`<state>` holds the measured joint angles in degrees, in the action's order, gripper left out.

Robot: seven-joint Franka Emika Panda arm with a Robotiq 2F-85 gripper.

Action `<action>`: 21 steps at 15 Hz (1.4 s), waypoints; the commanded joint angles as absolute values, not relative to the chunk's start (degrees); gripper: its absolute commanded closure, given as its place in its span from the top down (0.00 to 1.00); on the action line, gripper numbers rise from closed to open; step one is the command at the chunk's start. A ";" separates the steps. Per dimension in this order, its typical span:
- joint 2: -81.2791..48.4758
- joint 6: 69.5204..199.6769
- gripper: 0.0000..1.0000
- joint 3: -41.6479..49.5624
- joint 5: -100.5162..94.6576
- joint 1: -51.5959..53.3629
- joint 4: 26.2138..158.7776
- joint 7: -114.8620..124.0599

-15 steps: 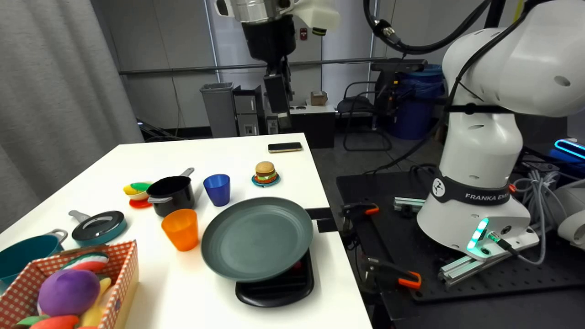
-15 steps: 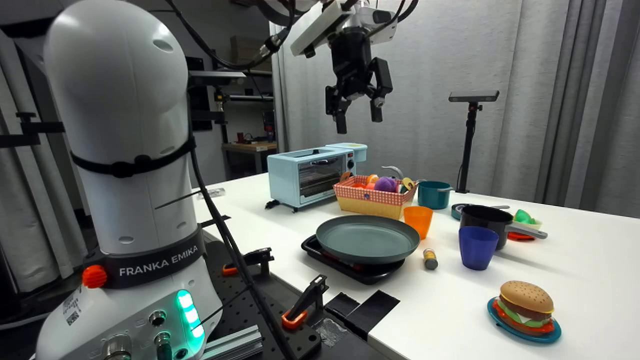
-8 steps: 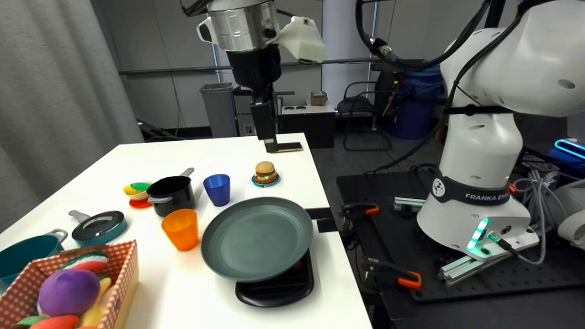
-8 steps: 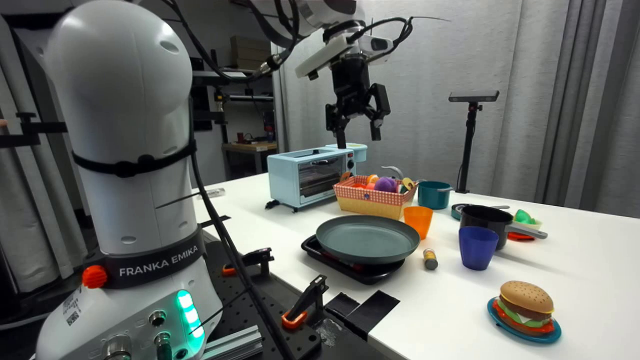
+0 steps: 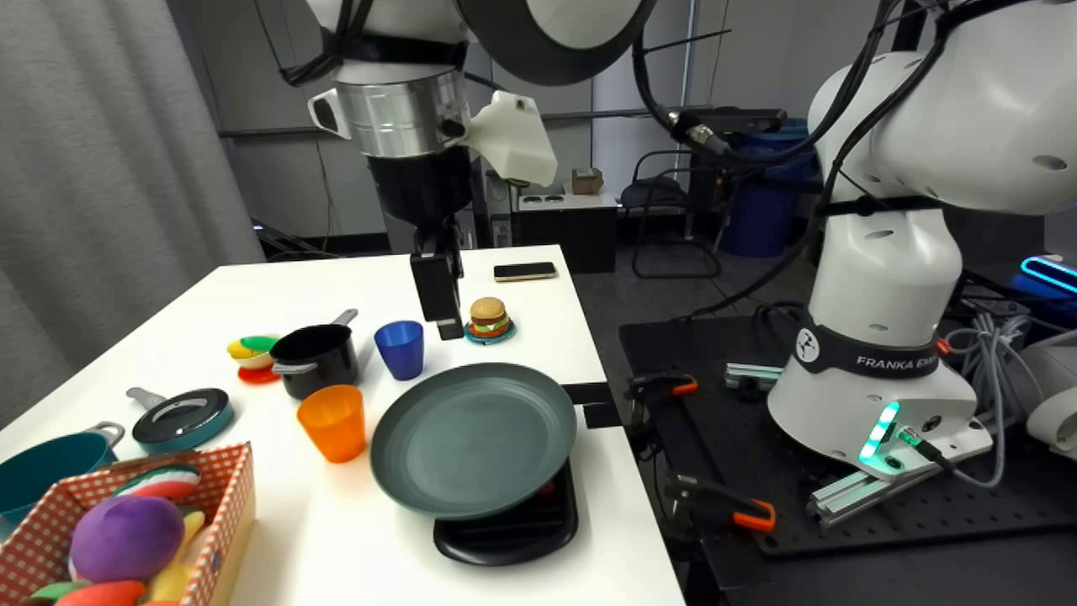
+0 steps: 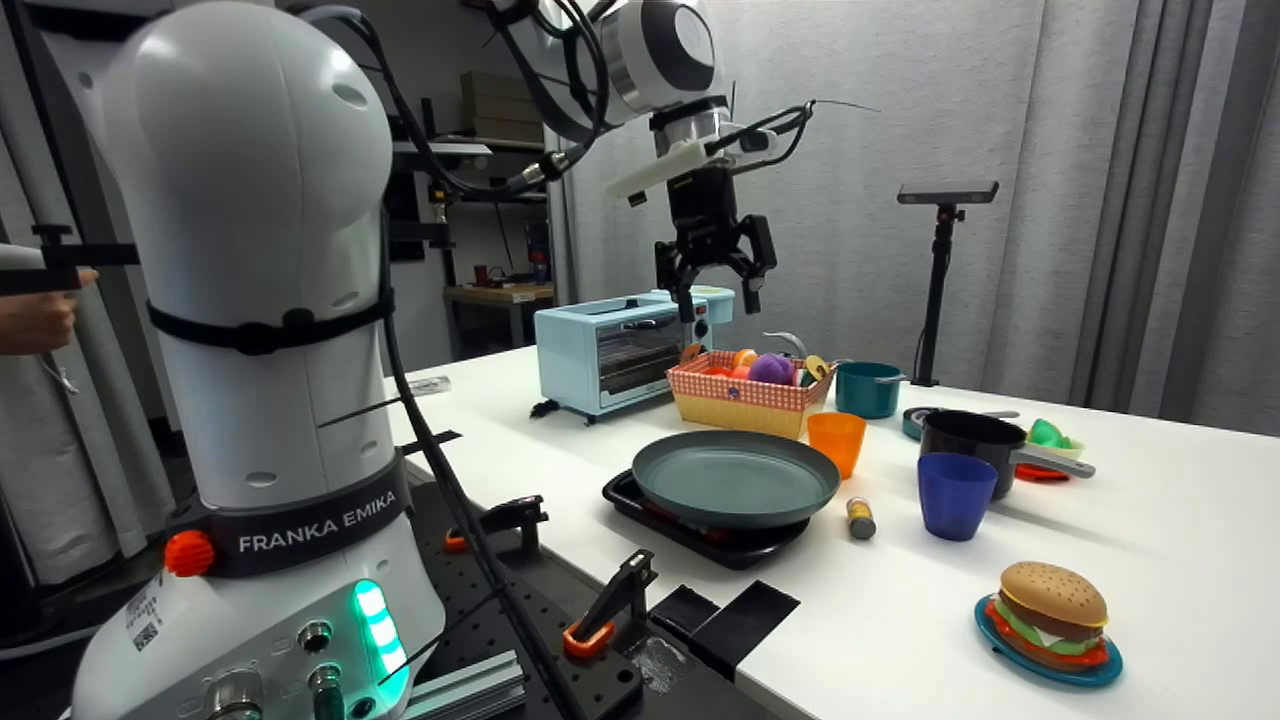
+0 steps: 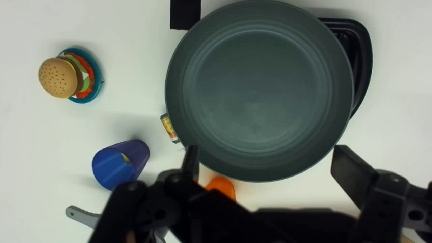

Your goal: Pour the contents in the orange cup onto the grey plate.

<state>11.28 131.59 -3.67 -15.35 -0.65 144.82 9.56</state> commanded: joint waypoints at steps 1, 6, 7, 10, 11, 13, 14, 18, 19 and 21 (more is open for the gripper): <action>4.57 134.63 1.00 -3.86 -14.07 0.09 139.92 10.15; -2.85 135.56 1.00 -3.53 -14.00 0.72 133.30 10.27; -4.19 135.48 1.00 -3.44 -14.17 0.86 132.06 10.43; -8.16 135.49 1.00 -3.01 -14.48 1.21 128.69 10.74; -9.31 135.50 1.00 -2.87 -14.41 1.35 127.72 10.75; -11.73 135.53 1.00 -2.47 -14.29 1.52 125.78 10.84; -12.95 135.57 1.00 -2.23 -14.47 1.61 124.83 11.08; -16.07 134.98 1.00 -1.70 -13.90 1.89 122.06 10.90; -16.59 134.86 1.00 -1.61 -13.84 1.96 121.56 10.85; -17.42 134.63 1.00 -1.44 -13.72 2.10 120.71 10.81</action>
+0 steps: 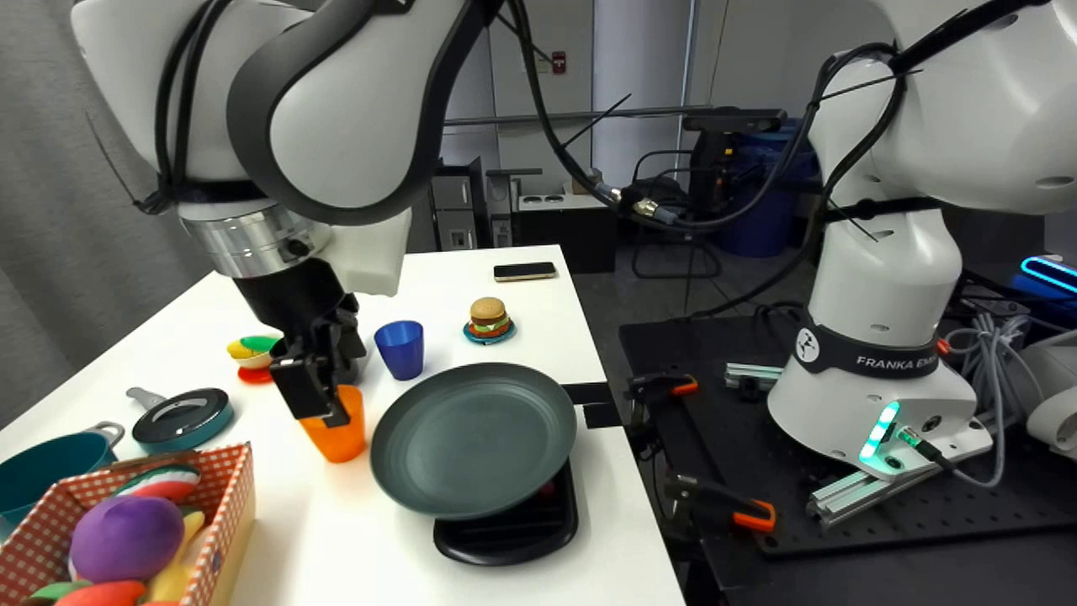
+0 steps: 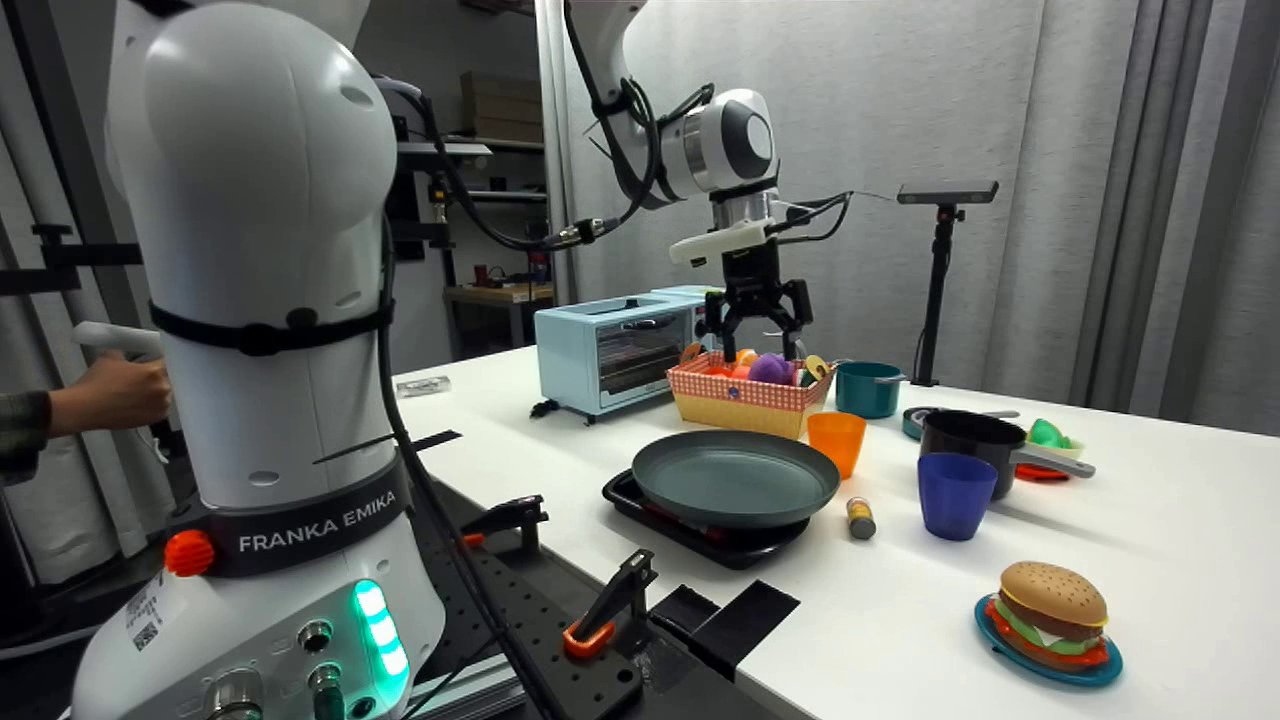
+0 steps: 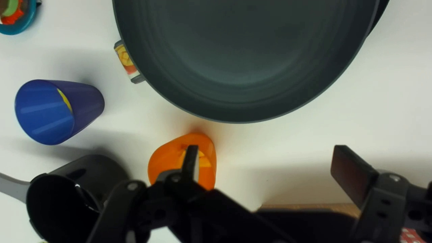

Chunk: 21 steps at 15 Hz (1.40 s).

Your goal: Pour the contents in the orange cup onto the grey plate.

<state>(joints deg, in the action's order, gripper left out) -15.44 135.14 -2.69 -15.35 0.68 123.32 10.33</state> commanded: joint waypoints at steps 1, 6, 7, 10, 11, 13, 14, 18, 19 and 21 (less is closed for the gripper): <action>-17.76 134.61 1.00 -1.36 -13.63 2.17 120.38 10.80; -18.68 133.69 1.00 -1.18 -13.41 2.43 119.21 10.53; -17.64 135.05 1.00 -0.90 -14.73 2.46 121.03 10.02; -17.80 135.05 1.00 -0.89 -14.73 2.53 120.92 10.02; -17.83 135.05 1.00 -0.89 -14.73 2.53 120.89 10.02; -17.89 135.05 1.00 -0.88 -14.73 2.54 120.83 10.02; -17.91 135.05 1.00 -0.88 -14.73 2.54 120.82 10.02; -17.92 135.05 1.00 -0.88 -14.73 2.55 120.79 10.02; -17.92 135.05 1.00 -0.88 -14.73 2.55 120.79 10.02; -18.26 136.17 1.00 -0.89 -14.67 2.39 120.76 9.81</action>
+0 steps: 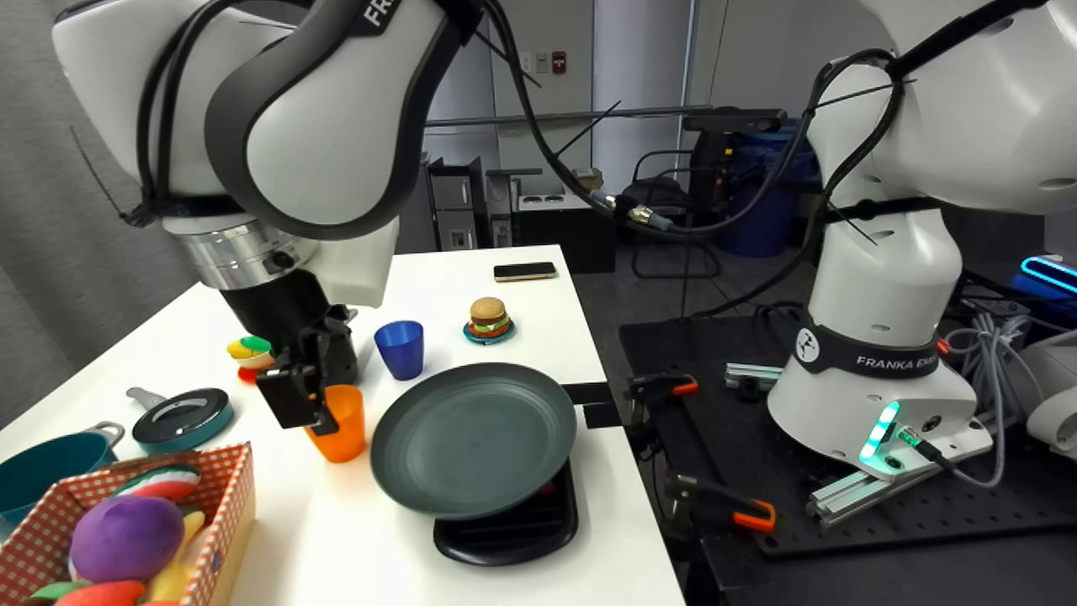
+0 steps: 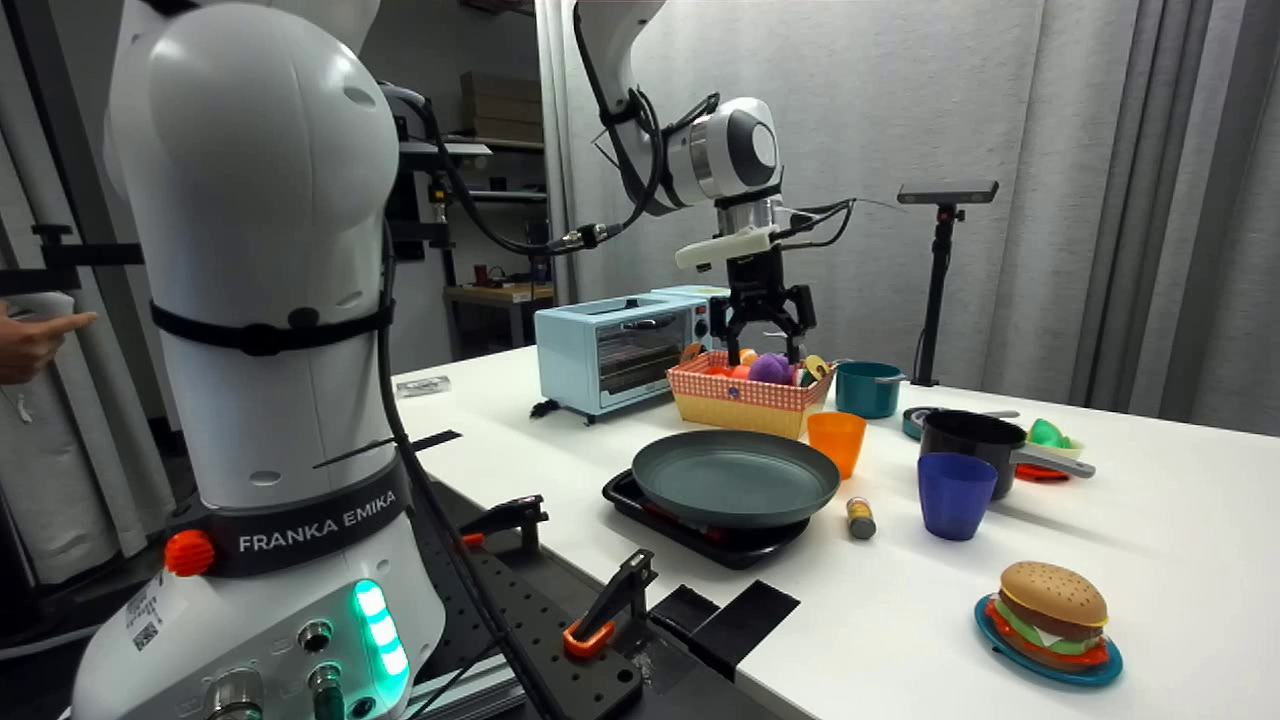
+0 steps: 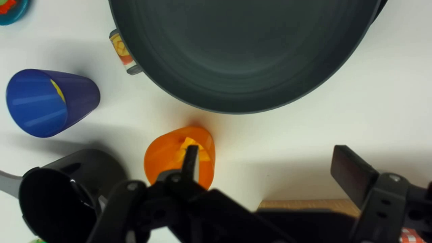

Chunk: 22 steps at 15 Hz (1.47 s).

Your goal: Pour the contents in the orange cup onto the grey plate.

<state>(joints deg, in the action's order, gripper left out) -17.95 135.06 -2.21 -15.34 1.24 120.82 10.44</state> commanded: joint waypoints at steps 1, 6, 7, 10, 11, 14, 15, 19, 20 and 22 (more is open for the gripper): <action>-19.06 136.53 1.00 -0.77 -14.67 2.30 120.15 9.83; -22.17 138.17 1.00 0.82 -14.62 2.34 117.57 11.33; -22.90 138.64 1.00 1.17 -14.69 2.35 117.03 11.39; -25.40 138.71 1.00 1.66 -14.31 2.42 114.61 11.19; -26.12 138.48 1.00 1.62 -14.26 2.78 113.74 11.46; -28.39 138.62 1.00 1.53 -13.89 2.98 111.62 11.19; -29.06 138.46 1.00 1.43 -13.75 3.33 110.92 11.50; -31.58 138.27 1.00 1.57 -13.43 4.40 108.62 12.87; -32.02 138.24 1.00 1.67 -13.47 4.66 108.17 13.31; -32.73 138.16 1.00 1.94 -13.66 5.14 107.46 14.12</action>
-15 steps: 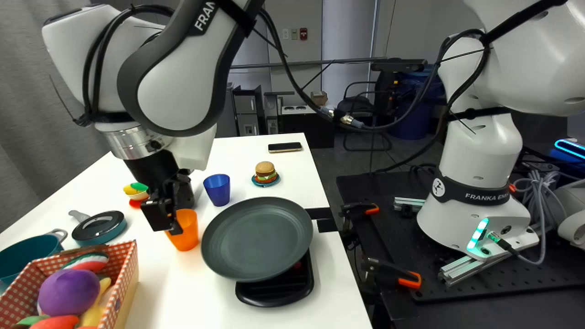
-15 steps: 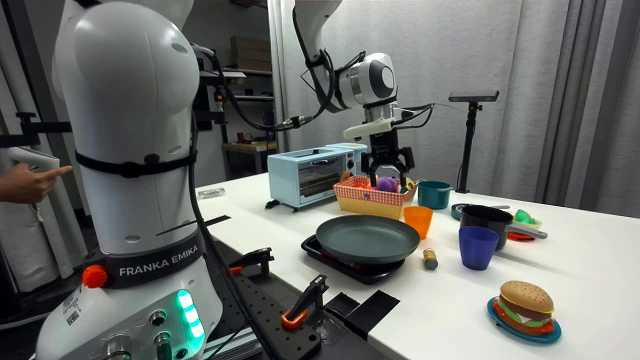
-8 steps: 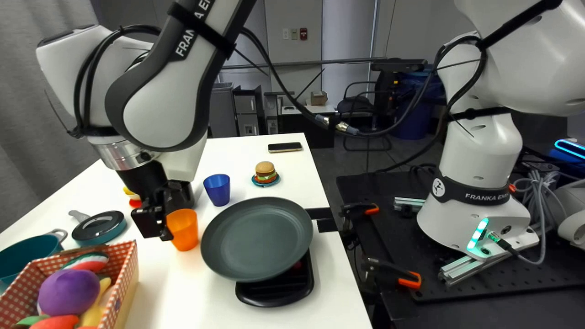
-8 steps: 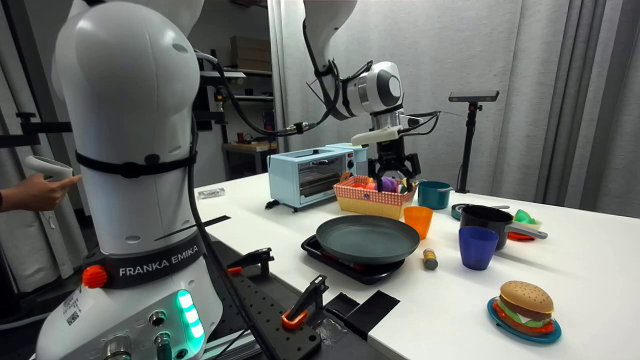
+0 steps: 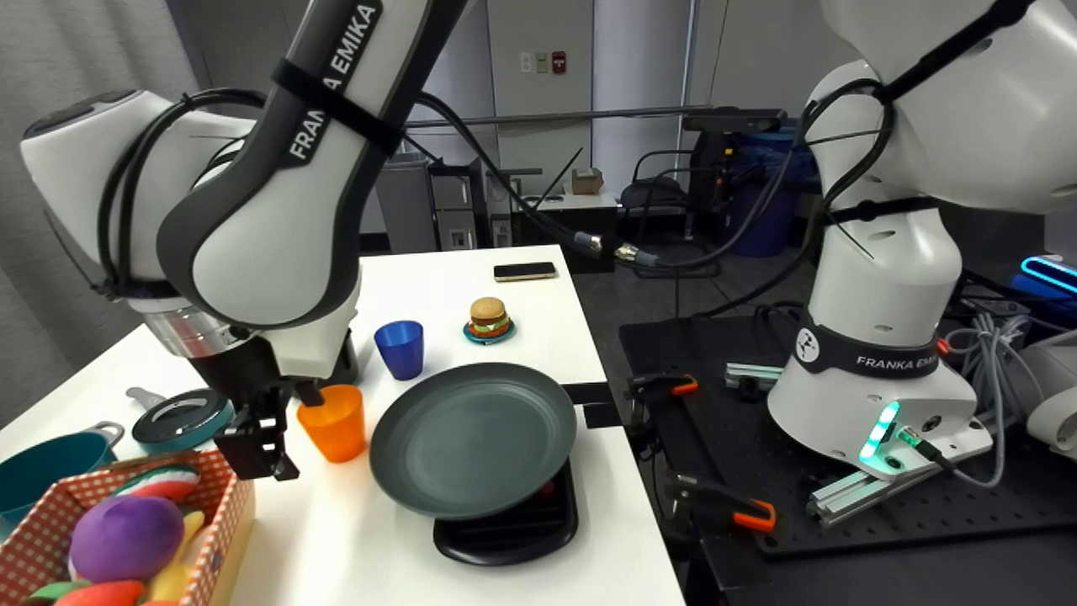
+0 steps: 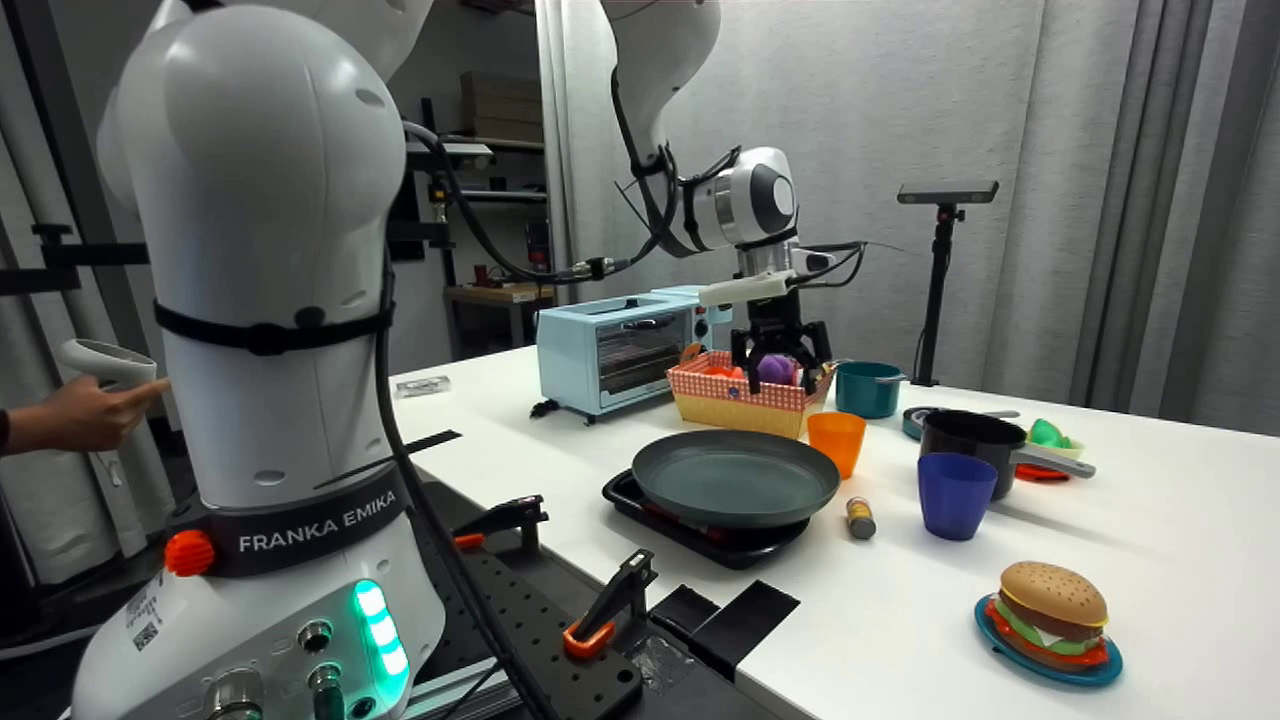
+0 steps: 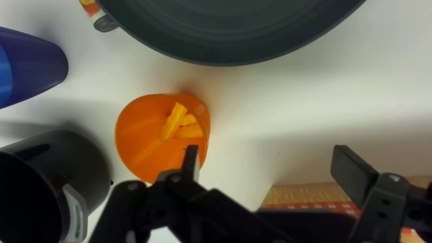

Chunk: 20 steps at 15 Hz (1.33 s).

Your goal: Pour the contents in the orange cup onto the grey plate.

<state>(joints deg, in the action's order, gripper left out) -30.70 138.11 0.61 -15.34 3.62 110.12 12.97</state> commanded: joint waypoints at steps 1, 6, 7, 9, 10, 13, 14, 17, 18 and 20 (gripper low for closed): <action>-33.04 138.24 1.00 2.18 -13.84 5.42 107.14 14.73; -34.03 138.58 1.00 2.89 -13.66 6.21 106.04 17.52; -34.15 138.85 1.00 3.20 -13.84 6.49 105.91 18.51; -34.31 138.73 1.00 3.56 -13.66 6.88 105.66 20.08; -34.39 138.79 1.00 3.92 -13.91 7.23 105.57 20.96; -34.56 138.32 1.00 4.45 -14.09 7.83 105.25 22.50; -33.44 138.14 1.00 4.12 -14.38 7.45 106.83 20.60; -33.68 138.14 1.00 4.40 -14.42 7.75 106.64 21.12; -33.75 138.14 1.00 4.44 -14.42 7.78 106.58 21.15; -33.78 138.08 1.00 4.65 -14.34 7.98 106.60 21.90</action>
<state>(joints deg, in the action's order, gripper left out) -33.73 138.11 3.44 -15.34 6.83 106.70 21.72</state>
